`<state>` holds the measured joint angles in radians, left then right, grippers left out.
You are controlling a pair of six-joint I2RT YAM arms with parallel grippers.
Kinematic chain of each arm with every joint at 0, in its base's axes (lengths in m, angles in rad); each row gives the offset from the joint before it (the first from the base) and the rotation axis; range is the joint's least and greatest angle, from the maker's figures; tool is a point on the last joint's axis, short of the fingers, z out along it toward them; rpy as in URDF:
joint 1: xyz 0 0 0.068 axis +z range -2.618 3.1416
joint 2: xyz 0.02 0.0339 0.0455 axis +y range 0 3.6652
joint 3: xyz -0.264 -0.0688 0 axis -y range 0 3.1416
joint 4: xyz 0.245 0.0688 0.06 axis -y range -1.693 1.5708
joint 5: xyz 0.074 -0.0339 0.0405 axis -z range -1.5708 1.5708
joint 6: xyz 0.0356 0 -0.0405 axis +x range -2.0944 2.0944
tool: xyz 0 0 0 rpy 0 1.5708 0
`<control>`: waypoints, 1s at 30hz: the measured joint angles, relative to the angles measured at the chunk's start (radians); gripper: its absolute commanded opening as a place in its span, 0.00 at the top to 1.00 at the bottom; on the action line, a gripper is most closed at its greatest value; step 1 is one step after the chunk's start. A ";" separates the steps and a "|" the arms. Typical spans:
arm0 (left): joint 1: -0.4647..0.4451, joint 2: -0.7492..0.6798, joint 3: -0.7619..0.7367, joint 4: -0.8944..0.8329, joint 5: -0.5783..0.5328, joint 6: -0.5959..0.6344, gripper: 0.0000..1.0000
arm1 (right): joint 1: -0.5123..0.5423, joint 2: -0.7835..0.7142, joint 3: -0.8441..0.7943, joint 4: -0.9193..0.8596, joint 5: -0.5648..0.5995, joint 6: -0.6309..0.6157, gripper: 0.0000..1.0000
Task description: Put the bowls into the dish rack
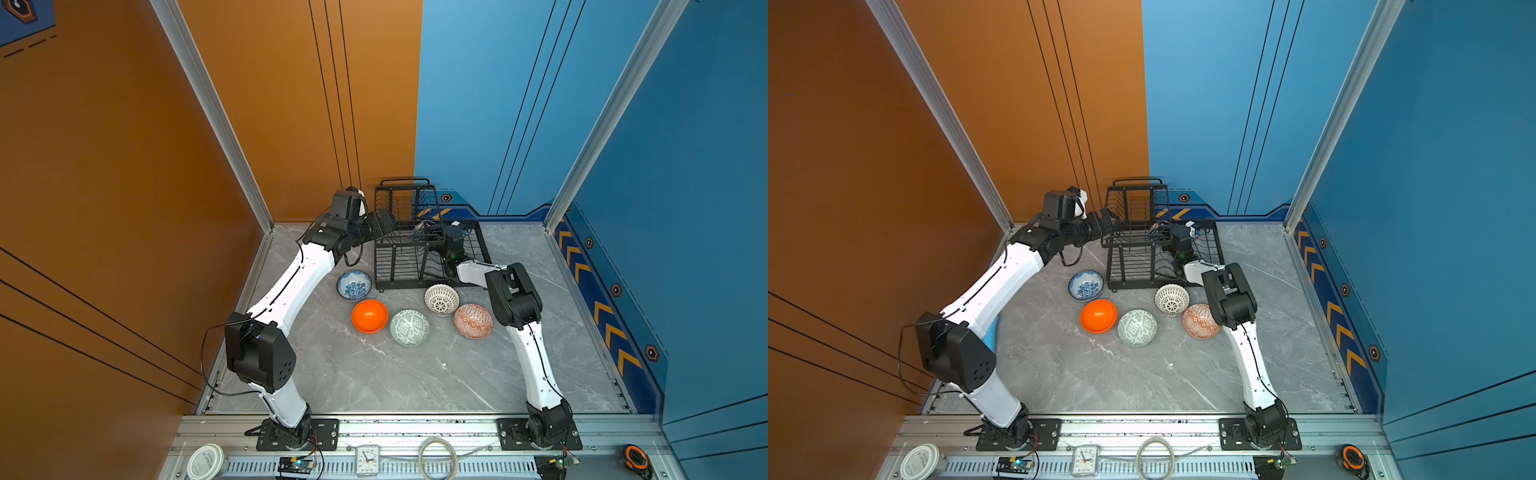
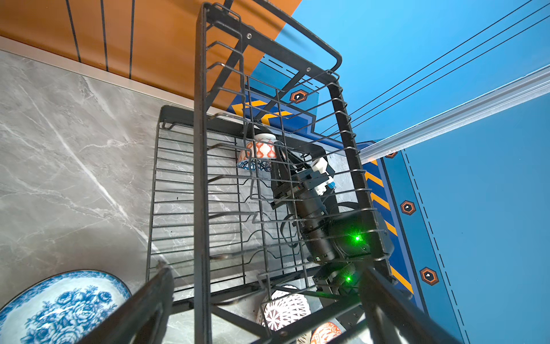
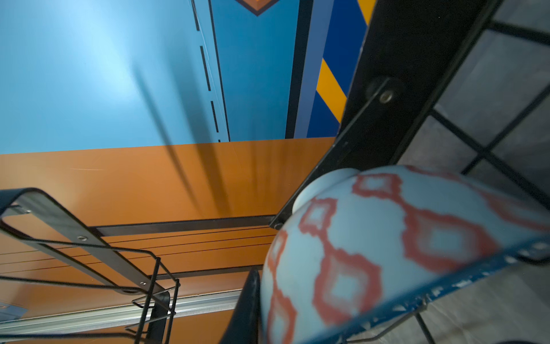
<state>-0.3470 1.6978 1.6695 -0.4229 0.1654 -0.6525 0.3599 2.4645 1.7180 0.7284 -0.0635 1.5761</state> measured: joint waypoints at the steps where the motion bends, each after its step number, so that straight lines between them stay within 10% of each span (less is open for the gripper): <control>1: 0.000 -0.001 -0.001 0.000 0.000 0.000 0.02 | -0.001 -0.002 0.000 -0.012 -0.002 -0.006 0.76; 30: 0.000 -0.013 -0.001 0.000 -0.001 0.000 0.02 | -0.036 -0.070 -0.052 -0.094 -0.024 -0.035 0.33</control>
<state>-0.3470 1.6848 1.6688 -0.4229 0.1646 -0.6525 0.3237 2.3943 1.6657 0.6342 -0.0872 1.5406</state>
